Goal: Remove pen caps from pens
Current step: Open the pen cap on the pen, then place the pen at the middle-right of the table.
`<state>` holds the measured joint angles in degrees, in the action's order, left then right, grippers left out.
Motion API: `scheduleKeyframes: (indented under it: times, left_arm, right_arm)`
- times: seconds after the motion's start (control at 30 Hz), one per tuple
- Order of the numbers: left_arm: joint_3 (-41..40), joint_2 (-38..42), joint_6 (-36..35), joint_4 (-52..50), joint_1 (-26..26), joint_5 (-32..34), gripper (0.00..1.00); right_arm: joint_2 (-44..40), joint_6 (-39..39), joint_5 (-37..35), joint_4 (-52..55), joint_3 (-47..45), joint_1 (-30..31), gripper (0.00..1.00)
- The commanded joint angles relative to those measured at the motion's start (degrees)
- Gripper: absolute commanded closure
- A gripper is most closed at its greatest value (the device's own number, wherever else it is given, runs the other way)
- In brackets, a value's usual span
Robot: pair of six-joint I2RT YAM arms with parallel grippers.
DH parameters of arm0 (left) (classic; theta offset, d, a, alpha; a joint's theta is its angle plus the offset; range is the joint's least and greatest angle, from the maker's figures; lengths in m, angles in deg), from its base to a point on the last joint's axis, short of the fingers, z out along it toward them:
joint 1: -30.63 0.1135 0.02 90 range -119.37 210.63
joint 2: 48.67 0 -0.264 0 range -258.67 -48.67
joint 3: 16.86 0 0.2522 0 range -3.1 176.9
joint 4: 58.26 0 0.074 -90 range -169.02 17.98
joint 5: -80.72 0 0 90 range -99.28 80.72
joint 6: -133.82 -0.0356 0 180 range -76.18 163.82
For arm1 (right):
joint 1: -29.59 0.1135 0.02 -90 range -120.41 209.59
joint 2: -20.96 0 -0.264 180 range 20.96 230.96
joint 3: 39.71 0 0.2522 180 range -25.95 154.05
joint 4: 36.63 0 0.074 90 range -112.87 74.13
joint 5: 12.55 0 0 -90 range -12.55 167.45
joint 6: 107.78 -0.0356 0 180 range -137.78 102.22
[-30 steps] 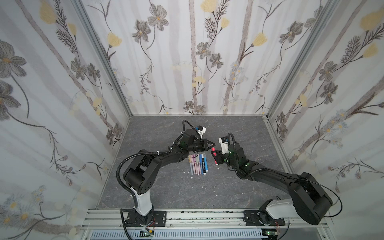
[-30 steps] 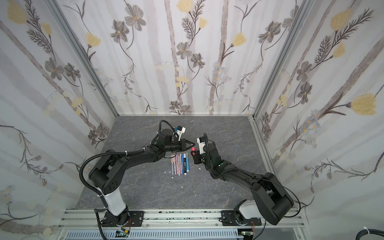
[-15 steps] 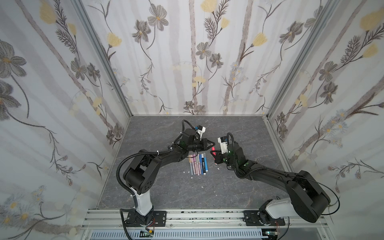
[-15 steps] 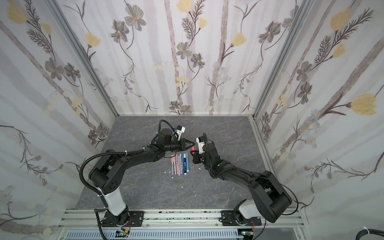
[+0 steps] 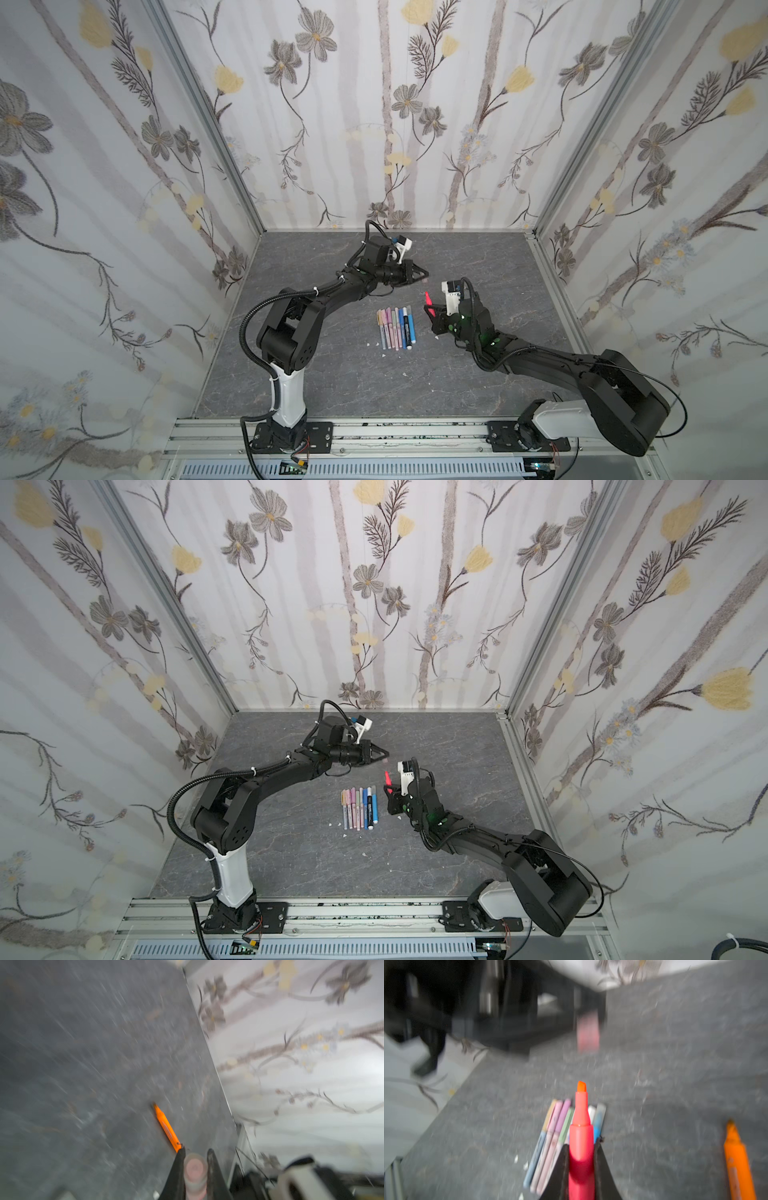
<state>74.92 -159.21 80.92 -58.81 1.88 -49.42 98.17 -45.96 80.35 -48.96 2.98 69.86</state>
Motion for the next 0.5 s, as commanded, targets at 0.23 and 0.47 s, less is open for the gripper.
scheduleKeyframes:
  times: [0.23, 0.47]
  left_arm:
    - [4.10, 0.21, -5.48, -2.60, 3.71, 9.17, 1.00]
    - [-6.48, 5.61, -8.34, -3.98, 9.50, 10.75, 1.00]
  right_arm:
    - [-0.68, -1.27, -1.74, 8.06, 0.26, -0.06, 1.00]
    - [4.79, 0.80, -9.82, 18.79, 5.72, -3.45, 1.00]
